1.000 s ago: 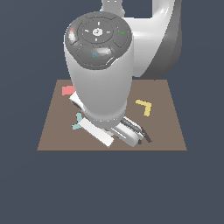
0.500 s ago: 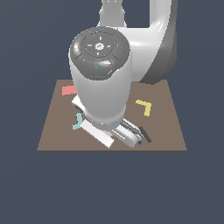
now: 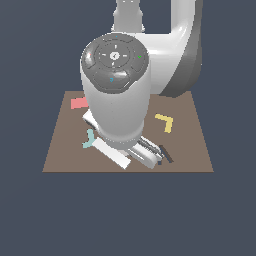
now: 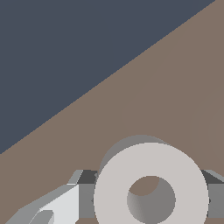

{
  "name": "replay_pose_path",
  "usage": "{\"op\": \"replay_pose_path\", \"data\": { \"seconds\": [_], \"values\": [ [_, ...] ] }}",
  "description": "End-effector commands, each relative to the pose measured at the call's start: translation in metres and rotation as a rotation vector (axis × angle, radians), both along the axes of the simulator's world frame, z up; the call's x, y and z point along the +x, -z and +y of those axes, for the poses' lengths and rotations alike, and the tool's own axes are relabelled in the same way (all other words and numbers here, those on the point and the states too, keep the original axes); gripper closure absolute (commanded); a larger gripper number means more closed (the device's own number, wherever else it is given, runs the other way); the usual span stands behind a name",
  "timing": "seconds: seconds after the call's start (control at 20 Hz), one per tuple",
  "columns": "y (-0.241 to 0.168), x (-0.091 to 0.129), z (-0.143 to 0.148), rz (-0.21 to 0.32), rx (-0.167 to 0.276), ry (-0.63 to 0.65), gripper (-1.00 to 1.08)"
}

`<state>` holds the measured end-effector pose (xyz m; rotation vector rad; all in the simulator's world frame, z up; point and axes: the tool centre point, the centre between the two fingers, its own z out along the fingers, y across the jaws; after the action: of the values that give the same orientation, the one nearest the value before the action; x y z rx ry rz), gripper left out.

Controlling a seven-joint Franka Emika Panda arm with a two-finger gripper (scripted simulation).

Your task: Insert a designated object into the corresponding slot on a board.

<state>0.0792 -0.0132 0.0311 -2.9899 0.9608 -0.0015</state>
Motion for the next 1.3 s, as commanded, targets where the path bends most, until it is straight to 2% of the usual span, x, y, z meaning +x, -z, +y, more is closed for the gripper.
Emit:
{"op": "replay_pose_path", "data": {
  "seconds": [0.0,0.7,1.0,1.25],
  "values": [
    [0.001,0.0,-0.001,0.001,-0.001,0.001,1.08],
    [-0.003,-0.008,0.0,0.002,0.0,0.021,1.08],
    [-0.004,-0.026,0.002,0.002,0.0,0.067,1.08],
    [-0.005,-0.049,0.007,0.002,0.0,0.129,1.08]
  ]
}}
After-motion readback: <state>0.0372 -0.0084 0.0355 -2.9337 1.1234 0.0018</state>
